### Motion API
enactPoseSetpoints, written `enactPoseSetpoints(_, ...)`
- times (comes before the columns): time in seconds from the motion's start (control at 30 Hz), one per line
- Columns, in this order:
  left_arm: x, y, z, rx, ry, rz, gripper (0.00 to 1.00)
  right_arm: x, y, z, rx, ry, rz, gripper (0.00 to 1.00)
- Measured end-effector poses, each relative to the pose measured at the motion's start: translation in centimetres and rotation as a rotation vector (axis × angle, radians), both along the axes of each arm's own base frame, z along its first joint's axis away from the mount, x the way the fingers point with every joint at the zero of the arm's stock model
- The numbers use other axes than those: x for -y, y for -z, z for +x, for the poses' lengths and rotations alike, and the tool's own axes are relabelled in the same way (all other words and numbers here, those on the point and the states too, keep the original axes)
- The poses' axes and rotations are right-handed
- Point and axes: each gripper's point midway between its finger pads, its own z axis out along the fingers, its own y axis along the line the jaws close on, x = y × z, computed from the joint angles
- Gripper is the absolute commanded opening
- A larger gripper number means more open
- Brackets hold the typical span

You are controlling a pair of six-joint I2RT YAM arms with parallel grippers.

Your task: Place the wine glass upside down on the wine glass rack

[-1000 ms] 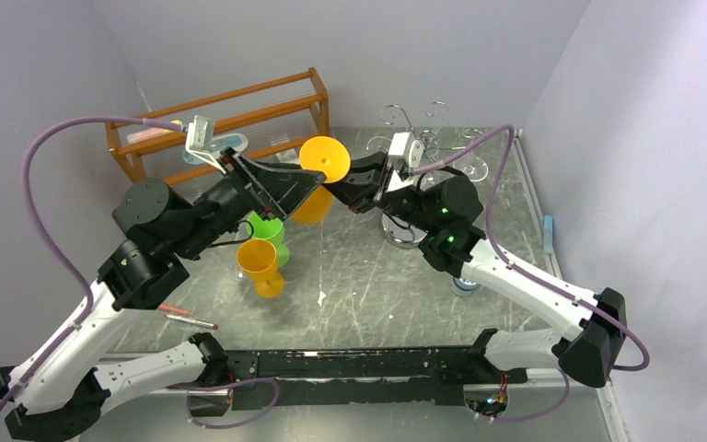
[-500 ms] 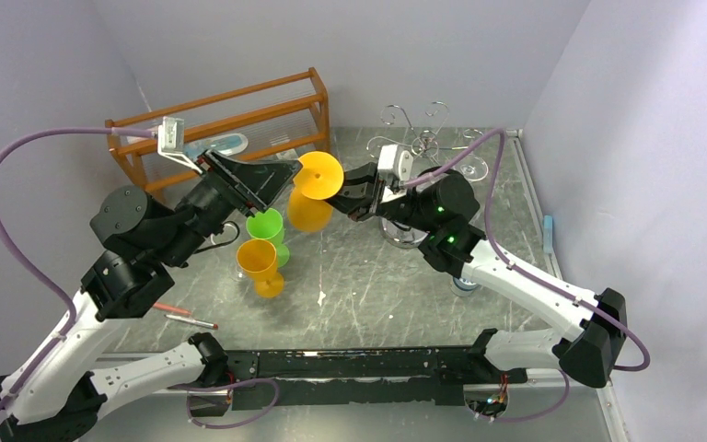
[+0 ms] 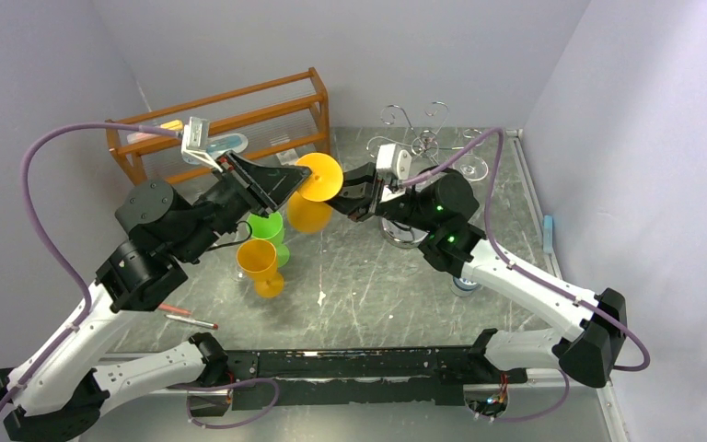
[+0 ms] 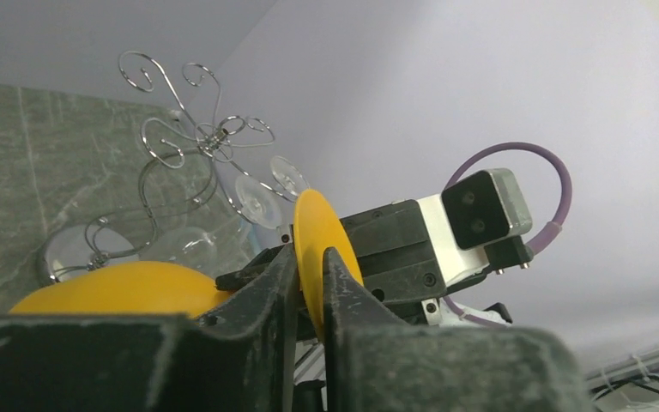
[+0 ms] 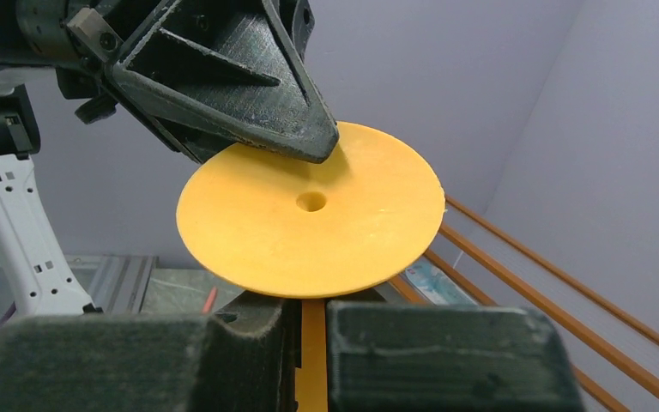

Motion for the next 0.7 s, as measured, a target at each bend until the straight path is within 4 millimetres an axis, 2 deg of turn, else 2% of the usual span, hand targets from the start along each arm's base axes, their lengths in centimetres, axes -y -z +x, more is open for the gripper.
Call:
enactPoseSetpoints(0.1,0.2,0.0,-0.1,-0.008,0.010,-0.007,0.05,0.0,0.1,0.1,-0.002,0.001,-0.005,0.00)
enactPoseSetpoints(0.13,0.2,0.0,-0.1,-0.011,0.012,-0.009,0.05,0.0,0.1,0.1,0.001,0.004,-0.006,0.09)
enactPoseSetpoints(0.23,0.2,-0.1,-0.1,-0.012,0.013,-0.013,0.05,0.0,0.2,0.1,-0.016,0.001,-0.007,0.44)
enactPoseSetpoints(0.3,0.0,-0.3,-0.2,-0.001,0.011,-0.026,0.05,0.1,-0.1,0.2,-0.050,0.000,-0.005,0.57)
enactPoseSetpoints(0.37,-0.6,-0.9,-0.4,0.025,-0.003,-0.057,0.05,0.1,-0.2,0.0,-0.083,-0.012,-0.016,0.66)
enactPoseSetpoints(0.53,-2.6,-1.6,-0.2,0.057,-0.083,-0.111,0.05,1.2,-0.6,-1.6,-0.143,-0.046,-0.032,0.70)
enactPoseSetpoints(0.7,-4.1,-3.2,-0.3,0.094,-0.134,-0.168,0.05,1.9,-2.5,-2.8,-0.216,-0.078,-0.040,0.71)
